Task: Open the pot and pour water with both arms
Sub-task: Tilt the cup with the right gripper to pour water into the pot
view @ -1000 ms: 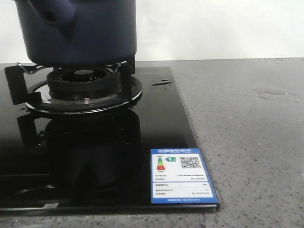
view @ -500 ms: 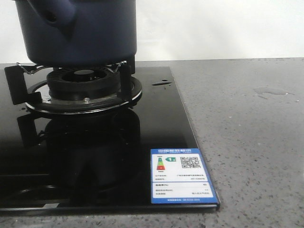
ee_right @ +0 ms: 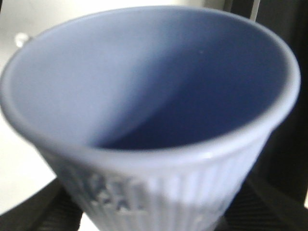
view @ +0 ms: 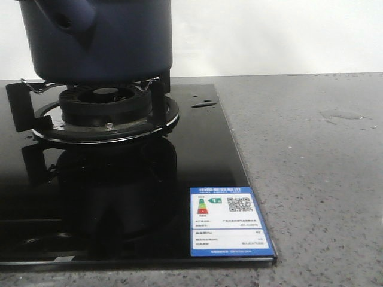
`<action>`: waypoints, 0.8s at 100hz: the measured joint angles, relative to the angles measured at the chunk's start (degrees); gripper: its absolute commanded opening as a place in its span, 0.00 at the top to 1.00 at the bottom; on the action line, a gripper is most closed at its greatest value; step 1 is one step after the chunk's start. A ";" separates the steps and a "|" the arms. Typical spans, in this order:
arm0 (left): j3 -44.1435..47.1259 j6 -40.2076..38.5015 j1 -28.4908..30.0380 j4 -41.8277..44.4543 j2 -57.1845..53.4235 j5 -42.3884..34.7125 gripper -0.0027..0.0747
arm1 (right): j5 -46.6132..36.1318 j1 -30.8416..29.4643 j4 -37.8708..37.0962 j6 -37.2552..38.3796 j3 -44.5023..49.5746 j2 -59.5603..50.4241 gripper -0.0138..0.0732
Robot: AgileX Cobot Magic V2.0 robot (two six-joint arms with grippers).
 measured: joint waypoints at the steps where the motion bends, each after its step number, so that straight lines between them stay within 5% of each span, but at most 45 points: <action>1: 0.00 0.00 0.00 0.00 0.00 0.00 0.49 | 0.00 0.00 0.00 0.00 0.00 0.00 0.44; 63: 0.00 0.00 0.00 0.00 0.00 0.00 0.49 | -0.04 0.00 -0.05 0.00 0.00 0.00 0.44; 80: 0.00 0.00 0.00 0.00 0.00 0.00 0.49 | 0.31 0.00 -0.05 5.36 0.00 0.00 0.44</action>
